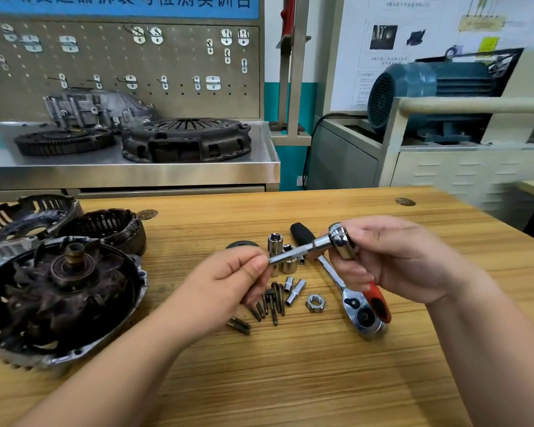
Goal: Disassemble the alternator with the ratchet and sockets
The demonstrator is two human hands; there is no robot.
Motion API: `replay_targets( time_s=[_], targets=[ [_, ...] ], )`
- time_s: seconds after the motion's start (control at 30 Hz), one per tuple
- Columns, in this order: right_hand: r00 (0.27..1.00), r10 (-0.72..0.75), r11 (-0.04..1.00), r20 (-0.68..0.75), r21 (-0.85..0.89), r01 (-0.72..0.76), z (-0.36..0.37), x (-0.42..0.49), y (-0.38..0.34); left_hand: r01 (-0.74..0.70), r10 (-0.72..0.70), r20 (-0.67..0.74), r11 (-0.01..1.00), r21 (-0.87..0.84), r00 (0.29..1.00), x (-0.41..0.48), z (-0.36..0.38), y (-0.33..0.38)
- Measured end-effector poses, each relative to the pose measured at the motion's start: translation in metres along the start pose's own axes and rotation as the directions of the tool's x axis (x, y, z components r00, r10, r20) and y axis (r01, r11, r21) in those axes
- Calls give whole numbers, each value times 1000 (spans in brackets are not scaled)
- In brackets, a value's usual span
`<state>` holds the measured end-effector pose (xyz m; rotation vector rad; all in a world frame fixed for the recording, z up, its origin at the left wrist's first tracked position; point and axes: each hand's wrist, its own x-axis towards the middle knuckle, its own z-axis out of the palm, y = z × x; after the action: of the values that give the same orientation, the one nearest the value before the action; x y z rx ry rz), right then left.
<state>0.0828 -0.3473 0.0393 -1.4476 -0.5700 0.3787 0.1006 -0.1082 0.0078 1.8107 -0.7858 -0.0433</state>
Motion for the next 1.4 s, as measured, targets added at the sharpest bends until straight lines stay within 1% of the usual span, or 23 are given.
replay_targets(
  time_s=[0.1, 0.2, 0.33, 0.4, 0.43, 0.47, 0.5, 0.53, 0.6, 0.67, 0.73, 0.77, 0.83, 0.9, 0.93, 0.97, 1.0, 1.07, 1.13, 1.17, 1.3, 1.37, 1.4],
  targets=[
    [999, -32, 990, -27, 136, 35, 6, 5, 4, -8, 8, 5, 1000, 14, 1000, 0, -3, -1],
    [996, -86, 950, 20, 304, 76, 12, 11, 12, -24, 25, -19, 999, 37, 1000, 2, -10, -5],
    [992, -120, 919, 45, 384, 94, 13, 11, 9, -19, 28, -50, 985, 173, 998, 4, -23, -14],
    [984, -163, 869, 70, 482, 110, 4, 6, 1, 63, -28, -158, 973, 220, 987, 5, -31, -24],
    [986, -158, 850, 46, 515, 112, 1, 3, -3, 109, -56, -235, 970, 217, 970, 6, -34, -30],
    [993, -113, 850, -26, 515, 110, -2, 2, -5, 148, -83, -312, 971, 190, 946, 6, -36, -34],
    [990, -36, 867, -138, 488, 99, -3, 2, -4, 179, -112, -377, 973, 148, 919, 8, -35, -38],
    [966, 53, 889, -254, 453, 71, -3, 5, 0, 212, -145, -427, 970, 115, 893, 9, -33, -40],
    [897, 173, 930, -407, 368, -12, 0, 11, 11, 317, -209, -483, 936, 152, 850, 11, -29, -46],
    [841, 198, 971, -503, 218, -99, 3, 19, 25, 445, -245, -508, 837, 319, 826, 12, -29, -53],
    [786, 117, 977, -608, -71, -200, 10, 24, 33, 539, -270, -534, 713, 448, 801, 12, -32, -56],
    [768, 46, 935, -639, -243, -259, 13, 26, 36, 567, -279, -541, 661, 492, 794, 12, -32, -58],
    [759, -97, 771, -644, -531, -351, 14, 31, 43, 587, -287, -531, 570, 575, 798, 12, -30, -61],
    [768, -191, 525, -612, -724, -447, 14, 35, 49, 570, -279, -504, 518, 638, 817, 12, -25, -66],
    [776, -214, 396, -593, -779, -486, 14, 37, 51, 562, -280, -491, 496, 662, 825, 11, -23, -68],
    [784, -229, 296, -578, -808, -509, 15, 38, 54, 558, -290, -478, 474, 681, 829, 11, -23, -70],
    [791, -222, 240, -570, -818, -522, 15, 39, 56, 557, -310, -463, 453, 696, 831, 10, -22, -70],
    [799, -156, 194, -581, -811, -552, 15, 41, 60, 543, -326, -435, 441, 715, 839, 9, -22, -72],
    [799, -76, 170, -597, -797, -580, 14, 43, 62, 522, -324, -412, 443, 729, 851, 8, -21, -70],
    [797, -63, 162, -600, -795, -585, 13, 43, 64, 512, -323, -402, 441, 737, 857, 8, -21, -70],
    [799, -103, 167, -592, -802, -573, 10, 40, 68, 484, -329, -370, 405, 776, 869, 6, -17, -65],
    [794, -126, 235, -595, -795, -559, 9, 38, 66, 463, -309, -360, 395, 793, 880, 6, -17, -59],
    [789, -142, 296, -598, -786, -542, 9, 36, 61, 442, -295, -344, 398, 804, 891, 4, -18, -53]
  ],
)
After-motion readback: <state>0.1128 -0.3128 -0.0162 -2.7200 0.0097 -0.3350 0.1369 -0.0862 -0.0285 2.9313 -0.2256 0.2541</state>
